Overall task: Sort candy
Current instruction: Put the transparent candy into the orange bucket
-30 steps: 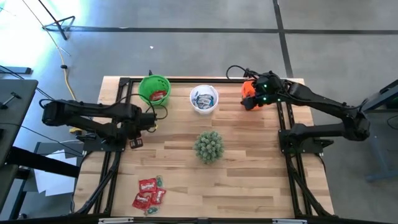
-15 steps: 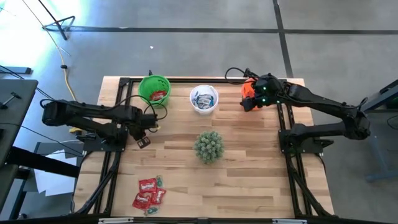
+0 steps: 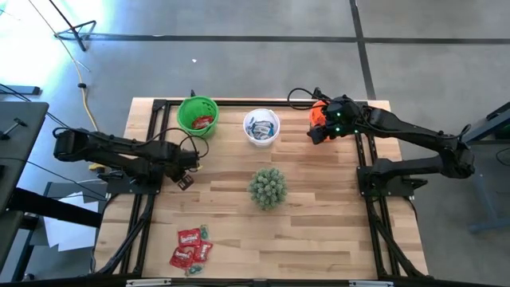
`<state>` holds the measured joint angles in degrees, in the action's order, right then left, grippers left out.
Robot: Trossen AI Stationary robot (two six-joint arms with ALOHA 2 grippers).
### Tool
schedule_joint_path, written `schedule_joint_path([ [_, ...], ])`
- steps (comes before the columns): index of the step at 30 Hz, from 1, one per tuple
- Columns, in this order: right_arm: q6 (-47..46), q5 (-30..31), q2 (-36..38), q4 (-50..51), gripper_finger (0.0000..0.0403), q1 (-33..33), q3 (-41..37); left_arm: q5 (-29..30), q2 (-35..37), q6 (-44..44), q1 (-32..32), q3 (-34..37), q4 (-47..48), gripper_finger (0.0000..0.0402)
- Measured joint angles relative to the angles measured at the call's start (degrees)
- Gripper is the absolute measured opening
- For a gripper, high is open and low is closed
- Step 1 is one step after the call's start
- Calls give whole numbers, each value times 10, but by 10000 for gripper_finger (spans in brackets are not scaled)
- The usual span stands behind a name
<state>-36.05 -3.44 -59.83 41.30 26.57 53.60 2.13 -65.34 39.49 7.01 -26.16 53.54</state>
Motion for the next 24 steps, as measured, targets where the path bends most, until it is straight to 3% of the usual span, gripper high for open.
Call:
schedule_joint_path([
  [13,4,0,0,0,199,0,0,5,3,114,-1,35,-42,42],
  [19,15,0,0,0,199,0,0,4,2,144,0,35,-46,6],
  [24,15,1,0,0,199,0,0,2,1,145,0,33,-43,1],
])
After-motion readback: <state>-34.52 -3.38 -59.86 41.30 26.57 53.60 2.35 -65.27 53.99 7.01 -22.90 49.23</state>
